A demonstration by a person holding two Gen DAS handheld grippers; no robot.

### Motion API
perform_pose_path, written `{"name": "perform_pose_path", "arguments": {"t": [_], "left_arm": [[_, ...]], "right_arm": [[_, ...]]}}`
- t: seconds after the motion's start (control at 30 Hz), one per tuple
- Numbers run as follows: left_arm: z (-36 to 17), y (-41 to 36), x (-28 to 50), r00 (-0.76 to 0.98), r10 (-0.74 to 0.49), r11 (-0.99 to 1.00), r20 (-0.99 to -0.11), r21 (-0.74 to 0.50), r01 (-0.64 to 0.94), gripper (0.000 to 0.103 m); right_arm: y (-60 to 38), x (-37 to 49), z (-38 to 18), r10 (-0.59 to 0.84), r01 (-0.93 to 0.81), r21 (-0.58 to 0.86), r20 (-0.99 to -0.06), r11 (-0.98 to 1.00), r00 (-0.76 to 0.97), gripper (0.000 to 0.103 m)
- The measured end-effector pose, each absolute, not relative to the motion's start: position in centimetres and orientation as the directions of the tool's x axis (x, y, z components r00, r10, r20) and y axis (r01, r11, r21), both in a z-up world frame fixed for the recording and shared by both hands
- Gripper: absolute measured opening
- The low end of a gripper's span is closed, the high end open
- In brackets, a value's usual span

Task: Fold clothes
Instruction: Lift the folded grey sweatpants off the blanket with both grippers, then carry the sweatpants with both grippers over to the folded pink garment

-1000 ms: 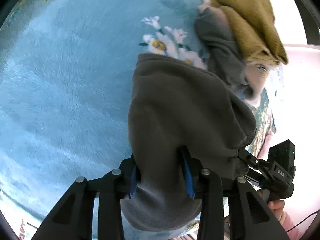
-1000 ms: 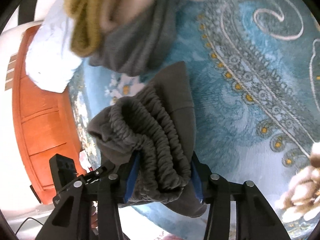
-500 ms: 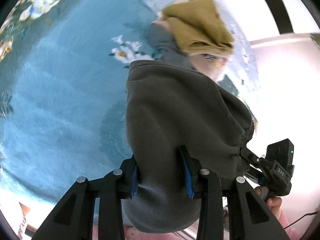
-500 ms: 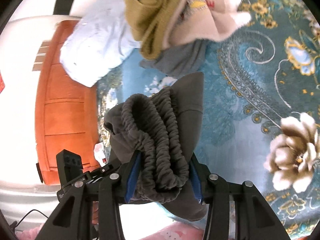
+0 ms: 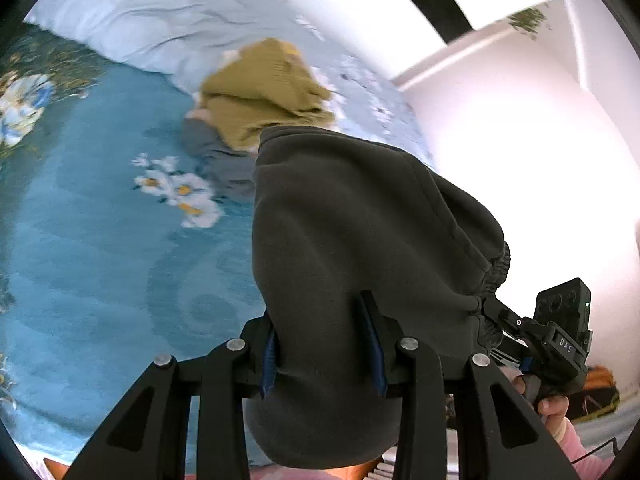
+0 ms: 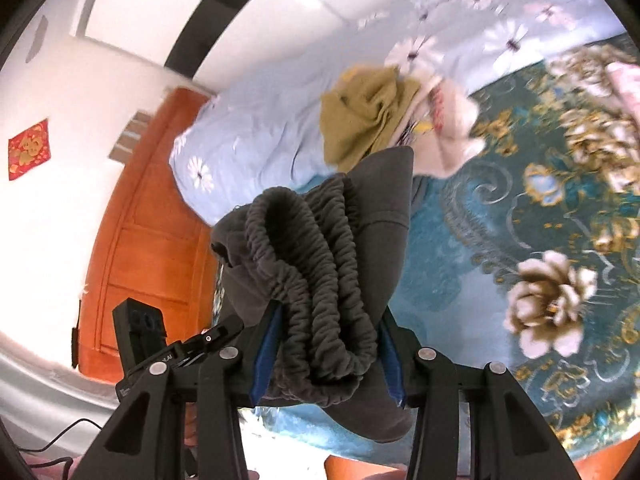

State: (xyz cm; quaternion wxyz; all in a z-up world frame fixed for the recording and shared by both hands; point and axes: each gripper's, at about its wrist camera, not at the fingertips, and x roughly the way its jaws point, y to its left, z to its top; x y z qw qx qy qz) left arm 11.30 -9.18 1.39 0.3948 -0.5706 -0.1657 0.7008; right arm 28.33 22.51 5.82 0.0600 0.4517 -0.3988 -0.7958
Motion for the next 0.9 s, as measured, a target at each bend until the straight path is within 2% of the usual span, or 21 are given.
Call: {"name": "perform_pose_path", "arguments": {"t": [0.43,0.63,0.9], "left_arm": [[4.8,0.3,13.5,0.062,0.781,-0.508,-0.622,-0.689,-0.516,0.037],[6.2,9.0,14.9,0.08,0.775,-0.476,-0.627,-0.662,-0.579,0.037],[6.6,25.0,19.2,0.063,0.736,-0.527,-0.674,-0.629,-0.571,0.037]], "right_arm": [[27.6,36.1,11.3,-0.275,-0.354,0.648,-0.665,-0.674,-0.694,0.048],[34.3,37.7,12.0,-0.22,-0.348,0.65,-0.628,-0.675,-0.746,0.048],[50.5,38.2,9.3,-0.248,-0.336,0.68,-0.61,-0.652,-0.753,0.048]]}}
